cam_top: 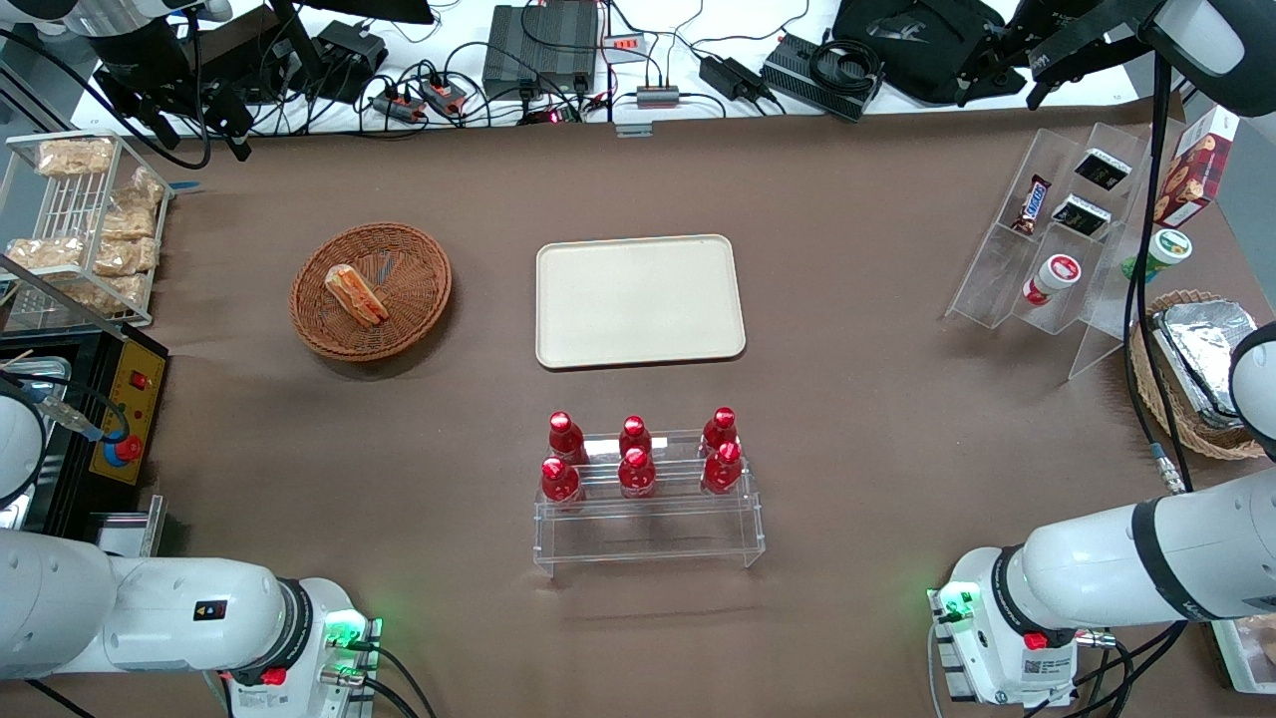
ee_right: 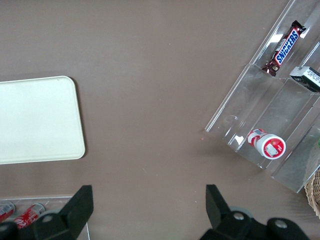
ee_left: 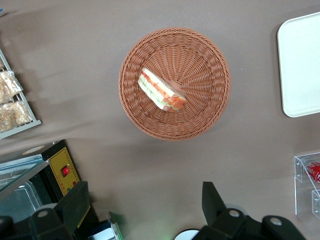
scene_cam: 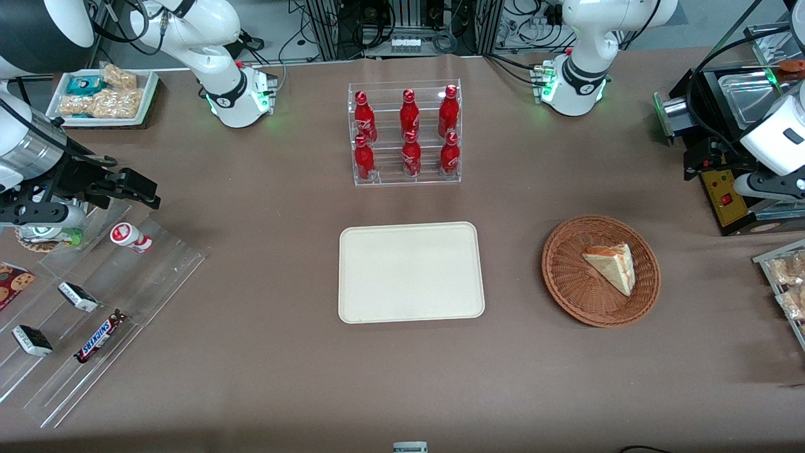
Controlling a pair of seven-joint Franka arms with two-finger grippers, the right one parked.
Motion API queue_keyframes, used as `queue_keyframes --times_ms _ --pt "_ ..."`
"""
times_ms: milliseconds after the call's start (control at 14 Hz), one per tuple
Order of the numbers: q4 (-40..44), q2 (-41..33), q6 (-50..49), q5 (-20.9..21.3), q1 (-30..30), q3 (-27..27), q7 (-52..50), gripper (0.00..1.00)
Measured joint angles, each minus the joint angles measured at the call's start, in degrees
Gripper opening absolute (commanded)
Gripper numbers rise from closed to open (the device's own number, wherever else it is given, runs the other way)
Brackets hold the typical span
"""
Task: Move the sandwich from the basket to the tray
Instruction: 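Move the left gripper down over the wrapped sandwich in the wicker basket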
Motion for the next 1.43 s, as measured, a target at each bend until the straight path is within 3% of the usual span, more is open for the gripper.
queue_keyframes --times_ms 786,1143,1429 --pt "-2.9 1.7 1.8 0.0 -0.1 -0.1 0.0 1.0" --pt "-14.1 7.3 18.4 0.0 0.1 0.6 -1.6 1.0" --pt "-25.7 7.9 34.8 0.0 0.1 0.7 -13.5 1.0"
